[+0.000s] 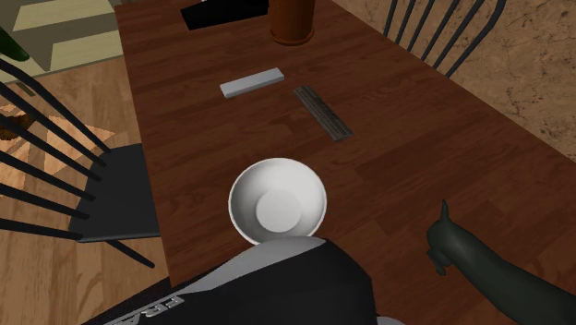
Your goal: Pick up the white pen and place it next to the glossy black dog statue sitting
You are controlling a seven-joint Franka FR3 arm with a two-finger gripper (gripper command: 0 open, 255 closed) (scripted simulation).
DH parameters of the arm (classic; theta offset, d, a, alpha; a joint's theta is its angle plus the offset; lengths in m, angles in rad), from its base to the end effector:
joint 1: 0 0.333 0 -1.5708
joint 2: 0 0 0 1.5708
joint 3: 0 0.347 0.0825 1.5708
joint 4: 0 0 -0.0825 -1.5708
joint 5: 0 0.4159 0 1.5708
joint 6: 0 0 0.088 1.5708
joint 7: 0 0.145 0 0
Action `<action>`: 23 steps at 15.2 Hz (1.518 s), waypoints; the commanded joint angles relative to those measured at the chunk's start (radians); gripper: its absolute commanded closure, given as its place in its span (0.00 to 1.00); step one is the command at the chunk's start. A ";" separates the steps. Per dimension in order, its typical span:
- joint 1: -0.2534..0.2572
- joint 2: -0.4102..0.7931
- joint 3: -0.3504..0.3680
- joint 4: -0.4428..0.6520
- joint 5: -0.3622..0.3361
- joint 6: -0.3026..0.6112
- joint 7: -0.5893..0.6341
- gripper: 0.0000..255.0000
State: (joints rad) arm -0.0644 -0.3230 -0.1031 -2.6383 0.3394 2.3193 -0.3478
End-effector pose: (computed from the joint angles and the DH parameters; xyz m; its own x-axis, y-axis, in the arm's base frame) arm 0.4172 -0.0523 0.3242 0.9965 -0.0552 0.0623 -0.0365 -0.9621 -0.2701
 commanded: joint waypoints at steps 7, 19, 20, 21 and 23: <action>0.002 0.006 0.000 -0.003 0.003 0.009 -0.003 1.00; -0.030 -0.079 -0.012 0.057 -0.051 -0.136 0.027 0.00; -0.030 -0.079 -0.012 0.057 -0.051 -0.136 0.027 0.00; -0.030 -0.078 -0.012 0.057 -0.051 -0.136 0.027 0.00; -0.030 -0.078 -0.012 0.057 -0.051 -0.136 0.027 0.00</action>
State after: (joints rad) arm -0.0947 -0.4013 -0.1150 -2.5814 0.2888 2.1838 -0.3212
